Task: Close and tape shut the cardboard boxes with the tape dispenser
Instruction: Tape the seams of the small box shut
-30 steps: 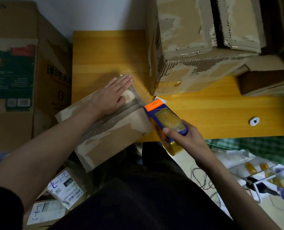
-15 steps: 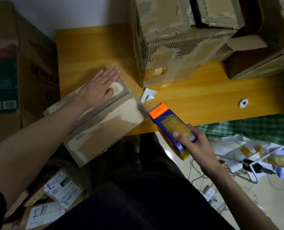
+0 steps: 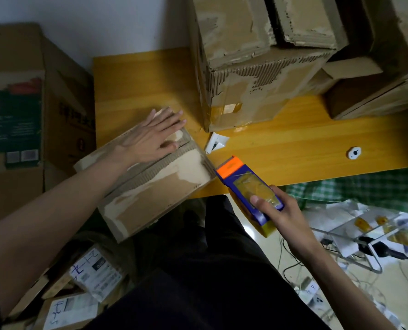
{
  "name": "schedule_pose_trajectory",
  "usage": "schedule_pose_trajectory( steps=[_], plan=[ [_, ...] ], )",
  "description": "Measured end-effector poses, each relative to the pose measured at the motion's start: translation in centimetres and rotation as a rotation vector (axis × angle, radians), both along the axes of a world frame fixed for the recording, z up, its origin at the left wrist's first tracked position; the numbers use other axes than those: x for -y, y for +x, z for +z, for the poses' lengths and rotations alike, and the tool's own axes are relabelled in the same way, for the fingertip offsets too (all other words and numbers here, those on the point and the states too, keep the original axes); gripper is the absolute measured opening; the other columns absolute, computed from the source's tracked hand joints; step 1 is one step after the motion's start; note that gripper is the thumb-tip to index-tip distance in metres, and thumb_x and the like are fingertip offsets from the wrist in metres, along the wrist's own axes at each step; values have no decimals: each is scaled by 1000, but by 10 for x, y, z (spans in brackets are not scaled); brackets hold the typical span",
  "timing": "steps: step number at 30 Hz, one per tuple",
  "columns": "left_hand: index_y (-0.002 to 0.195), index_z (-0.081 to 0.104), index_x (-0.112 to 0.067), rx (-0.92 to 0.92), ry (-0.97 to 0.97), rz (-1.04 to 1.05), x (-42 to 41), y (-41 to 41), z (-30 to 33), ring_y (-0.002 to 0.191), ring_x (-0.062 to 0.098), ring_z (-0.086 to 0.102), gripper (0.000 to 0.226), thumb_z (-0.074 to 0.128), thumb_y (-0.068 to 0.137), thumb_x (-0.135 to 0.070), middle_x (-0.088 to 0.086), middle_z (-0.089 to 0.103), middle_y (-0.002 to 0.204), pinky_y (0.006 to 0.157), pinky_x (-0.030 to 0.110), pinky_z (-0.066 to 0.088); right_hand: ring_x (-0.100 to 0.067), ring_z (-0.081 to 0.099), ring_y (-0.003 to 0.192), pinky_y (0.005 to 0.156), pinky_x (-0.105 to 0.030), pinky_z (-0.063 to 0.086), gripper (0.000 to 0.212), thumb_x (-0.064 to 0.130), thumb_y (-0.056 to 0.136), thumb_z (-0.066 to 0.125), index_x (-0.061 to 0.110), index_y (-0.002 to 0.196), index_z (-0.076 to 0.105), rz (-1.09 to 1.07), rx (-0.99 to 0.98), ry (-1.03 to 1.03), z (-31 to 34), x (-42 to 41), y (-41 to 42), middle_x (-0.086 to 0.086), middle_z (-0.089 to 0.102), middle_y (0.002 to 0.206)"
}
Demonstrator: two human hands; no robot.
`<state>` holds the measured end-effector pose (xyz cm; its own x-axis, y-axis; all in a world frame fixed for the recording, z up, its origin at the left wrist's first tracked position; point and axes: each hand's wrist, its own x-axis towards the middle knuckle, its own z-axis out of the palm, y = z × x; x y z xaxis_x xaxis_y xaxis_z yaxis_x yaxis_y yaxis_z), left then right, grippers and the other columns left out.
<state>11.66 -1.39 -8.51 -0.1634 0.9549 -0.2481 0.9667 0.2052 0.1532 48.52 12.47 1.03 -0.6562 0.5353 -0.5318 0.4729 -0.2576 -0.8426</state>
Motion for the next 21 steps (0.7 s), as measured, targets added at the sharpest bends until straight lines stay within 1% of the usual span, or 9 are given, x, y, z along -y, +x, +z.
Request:
schedule_pose_trajectory(
  steps=[3, 5, 7, 9, 10, 13, 17, 19, 21],
  plan=[
    [162, 0, -25, -43, 1, -38, 1, 10, 0, 155, 15, -11, 76, 8, 99, -68, -4, -7, 169, 127, 47, -1, -46, 61, 92, 78, -38, 43, 60, 56, 73, 72, 5, 104, 65, -4, -6, -5, -2, 0, 1, -23, 67, 100],
    [161, -3, -24, -43, -1, -54, 2, 16, 0, 155, 13, -13, 78, 11, 99, -69, -4, -9, 169, 127, 46, 0, -45, 60, 89, 76, -37, 42, 61, 56, 73, 71, 4, 104, 64, 12, -3, 2, -3, 1, 0, -25, 66, 100],
    [161, -7, -22, -71, -7, -95, 4, 25, -1, 154, 12, -15, 81, 12, 99, -70, -4, -13, 169, 127, 44, 0, -38, 63, 84, 75, -36, 43, 58, 56, 74, 71, 6, 103, 65, 19, -2, 0, -2, 1, -1, -23, 67, 100],
    [161, -11, -19, -105, -19, -137, 8, 35, -3, 154, 12, -16, 87, 10, 97, -74, -2, -16, 168, 127, 43, 1, -27, 64, 80, 75, -34, 43, 55, 54, 74, 71, 8, 102, 66, 17, -5, -5, -2, 1, -1, -19, 69, 98],
    [160, -13, -18, -107, -28, -146, 10, 41, -3, 154, 12, -17, 90, 9, 95, -77, -2, -17, 168, 127, 43, 1, -27, 64, 80, 75, -34, 43, 54, 54, 74, 71, 8, 102, 66, 14, -6, -8, -2, 1, -1, -18, 69, 98],
    [160, -13, -15, -90, -21, -118, 13, 55, -3, 154, 13, -17, 103, 15, 90, -85, 1, -18, 168, 127, 44, 4, -40, 63, 91, 79, -38, 44, 55, 56, 75, 71, 9, 102, 66, 6, 2, -9, -5, 1, -2, -16, 70, 98],
    [160, -10, -10, -89, -1, -82, 12, 74, -4, 155, 16, -15, 115, 19, 84, -91, 5, -17, 168, 126, 46, 9, -45, 61, 95, 79, -40, 44, 58, 56, 75, 73, 6, 102, 65, 3, 14, -3, -11, 0, -3, -19, 69, 99],
    [160, -10, -8, -96, -6, -88, 10, 83, -5, 155, 18, -16, 120, 19, 82, -94, 7, -18, 168, 127, 46, 6, -46, 61, 95, 78, -40, 44, 61, 58, 74, 73, 5, 103, 64, 1, 18, -9, -14, 0, -3, -21, 68, 101],
    [159, -12, -6, -102, -23, -87, 7, 94, -8, 154, 20, -18, 124, 20, 79, -96, 8, -21, 167, 127, 45, 1, -45, 62, 90, 76, -40, 43, 63, 59, 73, 73, 5, 104, 64, 10, 25, -12, -15, -1, -3, -24, 67, 102]
  ],
)
